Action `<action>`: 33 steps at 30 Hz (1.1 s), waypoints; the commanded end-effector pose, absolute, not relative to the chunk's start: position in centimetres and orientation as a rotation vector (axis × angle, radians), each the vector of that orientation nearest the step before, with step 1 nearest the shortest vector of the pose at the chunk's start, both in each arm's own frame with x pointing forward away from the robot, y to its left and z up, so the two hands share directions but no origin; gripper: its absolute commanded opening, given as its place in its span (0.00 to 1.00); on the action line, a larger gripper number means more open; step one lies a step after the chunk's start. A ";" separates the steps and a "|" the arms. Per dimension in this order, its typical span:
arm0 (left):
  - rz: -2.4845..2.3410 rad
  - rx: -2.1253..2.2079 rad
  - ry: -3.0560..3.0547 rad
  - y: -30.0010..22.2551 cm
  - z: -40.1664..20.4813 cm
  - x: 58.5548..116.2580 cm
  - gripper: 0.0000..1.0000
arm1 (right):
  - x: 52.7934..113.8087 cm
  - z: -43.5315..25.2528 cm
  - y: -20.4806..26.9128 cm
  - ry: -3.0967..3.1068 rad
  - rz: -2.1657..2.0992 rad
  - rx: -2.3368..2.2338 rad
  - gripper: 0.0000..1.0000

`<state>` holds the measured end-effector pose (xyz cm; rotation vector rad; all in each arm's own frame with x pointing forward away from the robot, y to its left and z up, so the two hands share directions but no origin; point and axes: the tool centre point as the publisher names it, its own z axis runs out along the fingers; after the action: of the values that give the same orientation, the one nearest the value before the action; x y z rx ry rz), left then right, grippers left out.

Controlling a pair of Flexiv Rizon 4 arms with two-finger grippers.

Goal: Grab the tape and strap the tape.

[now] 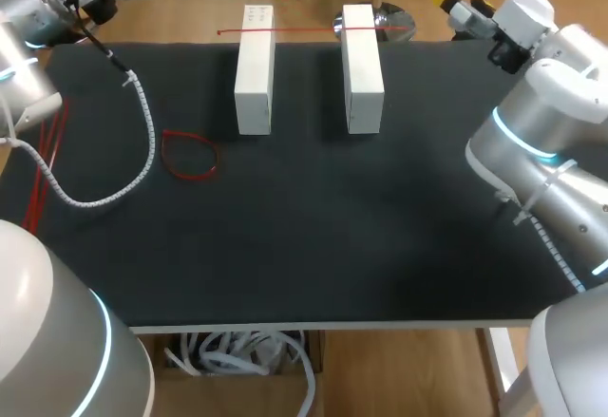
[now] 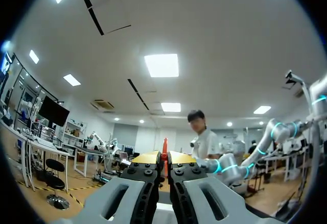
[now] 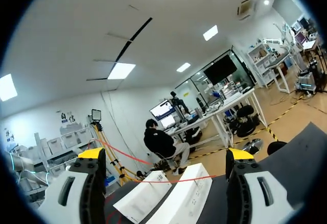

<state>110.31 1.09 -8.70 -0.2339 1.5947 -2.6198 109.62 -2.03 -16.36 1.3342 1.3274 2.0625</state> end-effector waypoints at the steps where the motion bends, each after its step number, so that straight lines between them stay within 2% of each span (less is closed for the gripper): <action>1: -2.623 -0.228 1.594 1.1 -8.8 110.5 0.00 | 109.6 -16.6 -2.5 1.345 2.117 1.284 1.00; 13: -2.623 -0.228 1.594 1.1 -8.8 110.5 0.00 | 109.4 -17.0 -2.0 1.340 2.129 1.282 1.00; 25: -2.623 -0.228 1.594 1.1 -8.8 110.5 0.00 | 107.6 -15.3 2.1 0.719 2.622 1.504 1.00; 33: -2.623 -0.228 1.594 1.1 -8.8 110.5 0.00 | 107.4 -14.5 3.0 0.393 2.707 1.858 1.00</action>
<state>110.32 1.09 -8.70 -0.2337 1.5947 -2.6200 107.35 2.46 -14.55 1.6068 0.9016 2.6348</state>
